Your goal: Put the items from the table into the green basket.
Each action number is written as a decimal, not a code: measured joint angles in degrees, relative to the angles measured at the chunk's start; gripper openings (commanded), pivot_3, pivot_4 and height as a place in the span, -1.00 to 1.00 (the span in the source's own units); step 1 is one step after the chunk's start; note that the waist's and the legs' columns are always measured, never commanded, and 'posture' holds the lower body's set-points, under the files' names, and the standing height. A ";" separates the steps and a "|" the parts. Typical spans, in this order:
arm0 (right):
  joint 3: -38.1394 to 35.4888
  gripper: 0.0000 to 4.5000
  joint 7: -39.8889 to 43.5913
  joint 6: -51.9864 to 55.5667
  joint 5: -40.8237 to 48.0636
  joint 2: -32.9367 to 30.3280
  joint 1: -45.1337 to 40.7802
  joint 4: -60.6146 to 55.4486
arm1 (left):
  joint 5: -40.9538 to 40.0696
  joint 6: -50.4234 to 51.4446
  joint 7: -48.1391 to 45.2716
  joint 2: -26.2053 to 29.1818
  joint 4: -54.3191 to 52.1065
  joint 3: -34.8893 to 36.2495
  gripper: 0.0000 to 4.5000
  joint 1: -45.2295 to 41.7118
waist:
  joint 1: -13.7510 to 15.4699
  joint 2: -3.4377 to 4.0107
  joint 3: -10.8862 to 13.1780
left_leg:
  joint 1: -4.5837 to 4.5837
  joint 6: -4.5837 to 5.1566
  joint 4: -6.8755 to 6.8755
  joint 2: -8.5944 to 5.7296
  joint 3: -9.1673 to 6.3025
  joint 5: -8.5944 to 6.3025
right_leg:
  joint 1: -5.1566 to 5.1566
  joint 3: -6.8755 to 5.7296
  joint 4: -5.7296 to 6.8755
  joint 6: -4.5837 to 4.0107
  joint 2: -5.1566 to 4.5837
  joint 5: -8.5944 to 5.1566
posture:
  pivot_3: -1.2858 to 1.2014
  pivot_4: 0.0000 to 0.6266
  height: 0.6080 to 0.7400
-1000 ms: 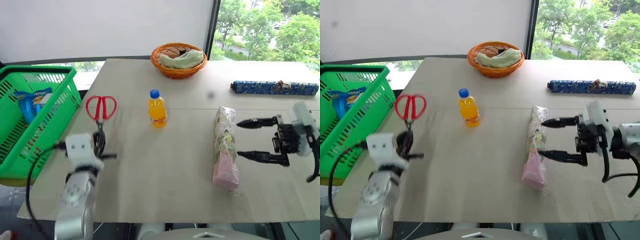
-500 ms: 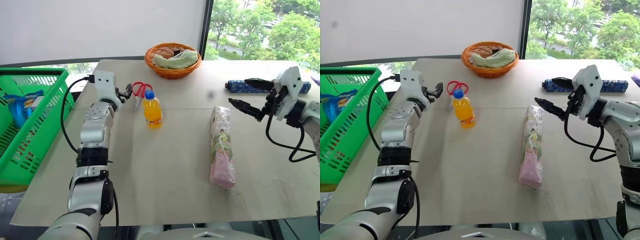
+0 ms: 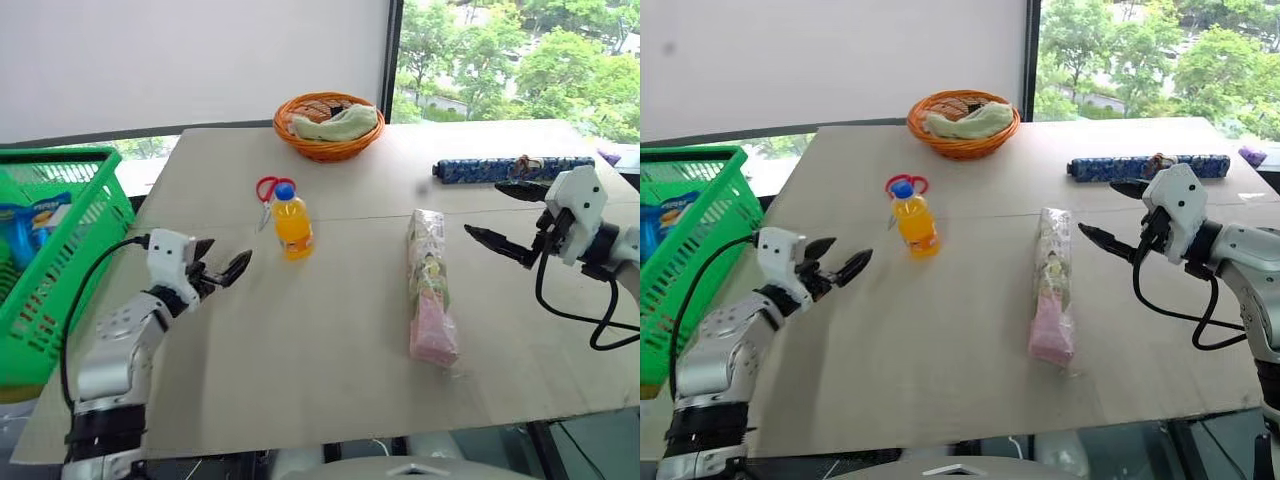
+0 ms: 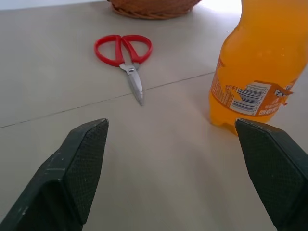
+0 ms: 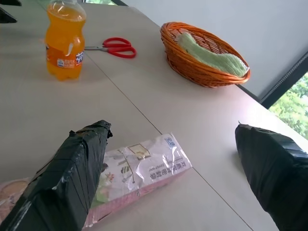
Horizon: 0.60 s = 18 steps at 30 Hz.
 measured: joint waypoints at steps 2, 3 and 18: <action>0.29 1.00 0.15 -0.20 0.00 0.29 -0.01 0.01 | 0.75 -2.56 -2.27 0.59 -0.56 -1.46 0.96 -0.29 | 0.60 0.12 -0.10 | 0.00 -0.03 0.00 -0.02 0.01 0.02 | 0.00 0.00 -0.01 -0.10 -0.10 0.04 | -0.09 -1.00 1.00; 0.62 1.00 0.43 -0.18 0.04 0.39 -0.03 -0.05 | 0.87 -3.14 -3.32 -0.05 -0.79 -3.38 0.96 -1.15 | 0.90 0.20 -0.16 | -0.01 -0.03 0.01 -0.06 0.01 0.02 | 0.01 0.00 -0.02 -0.10 -0.16 0.04 | -0.09 -1.00 1.00; 2.97 1.00 1.01 11.40 7.45 0.42 0.98 -10.32 | 10.36 -8.45 4.56 -12.13 14.60 -14.86 0.96 -16.46 | 0.09 0.23 -0.31 | -0.13 0.38 0.03 0.00 0.01 0.13 | -0.04 0.01 0.02 -0.05 0.03 0.05 | -0.17 -1.00 1.00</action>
